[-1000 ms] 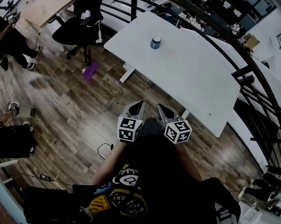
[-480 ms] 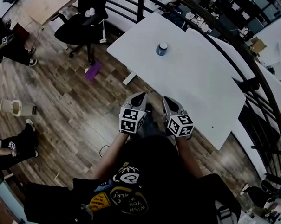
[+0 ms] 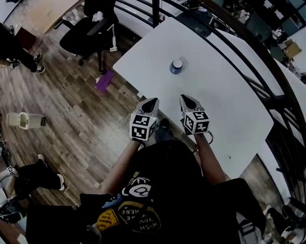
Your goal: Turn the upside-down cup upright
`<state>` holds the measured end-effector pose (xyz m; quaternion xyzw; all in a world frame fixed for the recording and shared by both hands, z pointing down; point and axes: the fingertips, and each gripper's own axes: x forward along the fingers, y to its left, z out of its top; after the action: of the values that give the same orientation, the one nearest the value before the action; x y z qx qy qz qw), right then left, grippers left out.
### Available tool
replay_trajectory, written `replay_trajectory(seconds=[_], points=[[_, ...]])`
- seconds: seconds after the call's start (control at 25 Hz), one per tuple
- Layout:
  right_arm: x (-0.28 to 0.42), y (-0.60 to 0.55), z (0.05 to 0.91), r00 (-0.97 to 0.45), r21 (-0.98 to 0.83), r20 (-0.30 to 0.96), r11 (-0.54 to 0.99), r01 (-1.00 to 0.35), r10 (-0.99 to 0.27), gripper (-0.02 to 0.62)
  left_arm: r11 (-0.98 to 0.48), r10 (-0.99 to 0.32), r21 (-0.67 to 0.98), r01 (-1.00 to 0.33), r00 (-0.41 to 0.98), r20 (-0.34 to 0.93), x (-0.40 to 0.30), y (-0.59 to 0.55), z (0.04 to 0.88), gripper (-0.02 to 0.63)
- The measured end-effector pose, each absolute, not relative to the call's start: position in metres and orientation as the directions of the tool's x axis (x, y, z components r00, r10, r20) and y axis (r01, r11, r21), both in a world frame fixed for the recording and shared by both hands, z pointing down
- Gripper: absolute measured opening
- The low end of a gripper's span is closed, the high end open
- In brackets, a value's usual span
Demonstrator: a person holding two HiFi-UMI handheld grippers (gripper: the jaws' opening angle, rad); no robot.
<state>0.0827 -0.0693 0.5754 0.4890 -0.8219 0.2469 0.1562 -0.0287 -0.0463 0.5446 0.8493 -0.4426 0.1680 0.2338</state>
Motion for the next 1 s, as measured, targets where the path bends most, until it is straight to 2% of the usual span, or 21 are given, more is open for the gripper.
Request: replay_trajectory(seconds=[0.16, 0.24, 0.48, 0.64, 0.84, 1.0], points=[[0.096, -0.128, 0.602, -0.441, -0.17, 0.526, 0.418, -0.893, -0.728, -0.002, -0.46, -0.683, 0.241, -0.855, 0.514, 0.52, -0.028, -0.075, 0.556, 0.005], [0.095, -0.154, 0.616, -0.443, -0.151, 0.543, 0.436, -0.887, -0.713, 0.13, -0.438, -0.692, 0.243, -0.865, 0.497, 0.524, -0.027, -0.088, 0.556, 0.005], [0.095, -0.224, 0.662, -0.359, -0.091, 0.585, 0.38, -0.92, -0.727, 0.251, -0.397, -0.686, 0.273, -0.876, 0.481, 0.546, -0.035, -0.11, 0.57, 0.005], [0.093, -0.257, 0.686, -0.319, -0.076, 0.616, 0.349, -0.934, -0.72, 0.364, -0.387, -0.672, 0.283, -0.877, 0.479, 0.565, -0.043, -0.12, 0.583, 0.006], [0.081, -0.29, 0.711, -0.293, -0.037, 0.656, 0.359, -0.933, -0.695, 0.374, -0.387, -0.652, 0.286, -0.876, 0.48, 0.587, -0.054, -0.145, 0.6, 0.006], [0.073, -0.301, 0.718, -0.263, 0.017, 0.648, 0.359, -0.933, -0.714, 0.353, -0.386, -0.646, 0.296, -0.874, 0.485, 0.589, -0.062, -0.167, 0.608, 0.005]])
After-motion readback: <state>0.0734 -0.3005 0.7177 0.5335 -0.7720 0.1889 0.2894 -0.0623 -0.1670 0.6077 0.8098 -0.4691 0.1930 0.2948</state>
